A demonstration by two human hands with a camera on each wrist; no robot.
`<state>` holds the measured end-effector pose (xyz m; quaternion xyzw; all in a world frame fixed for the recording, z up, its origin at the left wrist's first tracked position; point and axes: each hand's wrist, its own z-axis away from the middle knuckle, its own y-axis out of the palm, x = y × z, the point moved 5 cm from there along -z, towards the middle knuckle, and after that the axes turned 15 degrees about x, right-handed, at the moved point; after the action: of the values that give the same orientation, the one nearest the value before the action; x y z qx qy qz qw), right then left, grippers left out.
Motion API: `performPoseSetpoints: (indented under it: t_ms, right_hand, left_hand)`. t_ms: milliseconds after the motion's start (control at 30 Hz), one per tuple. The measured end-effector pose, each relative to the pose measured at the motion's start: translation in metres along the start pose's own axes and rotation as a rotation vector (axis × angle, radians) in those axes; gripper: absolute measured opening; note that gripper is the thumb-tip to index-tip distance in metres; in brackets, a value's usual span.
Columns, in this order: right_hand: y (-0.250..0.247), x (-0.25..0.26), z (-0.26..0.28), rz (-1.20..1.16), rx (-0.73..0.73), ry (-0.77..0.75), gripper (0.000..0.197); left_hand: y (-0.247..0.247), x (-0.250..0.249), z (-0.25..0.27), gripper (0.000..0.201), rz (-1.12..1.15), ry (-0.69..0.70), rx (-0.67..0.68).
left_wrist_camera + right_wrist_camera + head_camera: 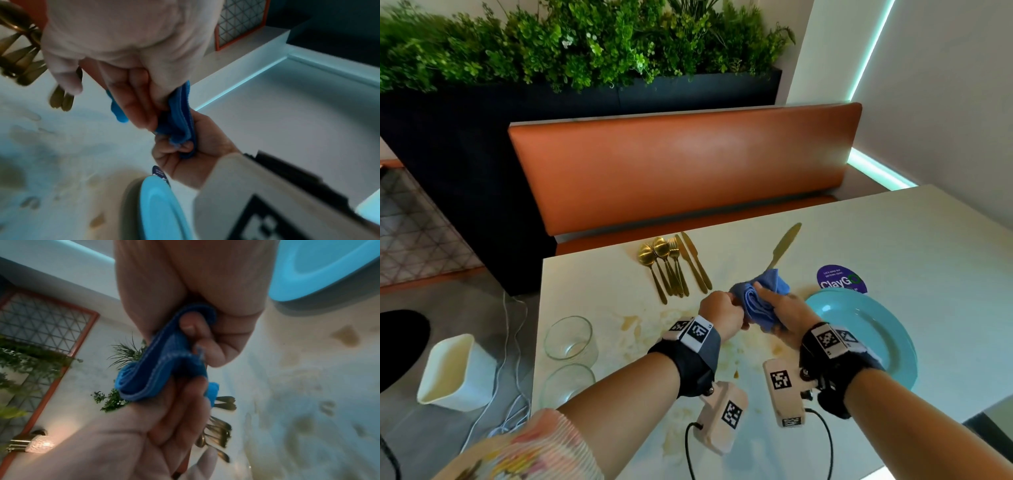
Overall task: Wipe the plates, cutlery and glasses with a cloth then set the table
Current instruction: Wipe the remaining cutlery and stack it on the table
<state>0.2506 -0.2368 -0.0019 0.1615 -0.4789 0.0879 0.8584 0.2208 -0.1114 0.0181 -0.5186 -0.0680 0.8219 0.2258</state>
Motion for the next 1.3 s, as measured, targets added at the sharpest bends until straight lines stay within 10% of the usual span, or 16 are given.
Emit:
performPoseSetpoints:
  t_ms: [200, 400, 800, 1300]
  right_hand:
    - [-0.016, 0.006, -0.008, 0.429, -0.143, 0.101, 0.031]
    - [-0.008, 0.006, -0.031, 0.641, -0.007, 0.135, 0.031]
    - [-0.003, 0.031, -0.093, 0.849, 0.239, 0.262, 0.029]
    - [-0.068, 0.044, -0.137, 0.768, 0.045, 0.266, 0.041]
  left_hand:
    - [-0.004, 0.012, -0.018, 0.034, -0.271, -0.12, 0.203]
    - [-0.032, -0.004, -0.053, 0.027, 0.01, -0.058, -0.005]
    - [-0.062, 0.018, -0.136, 0.051, 0.269, -0.371, -0.106]
    - [-0.093, 0.068, -0.2, 0.046, -0.247, -0.589, -0.162]
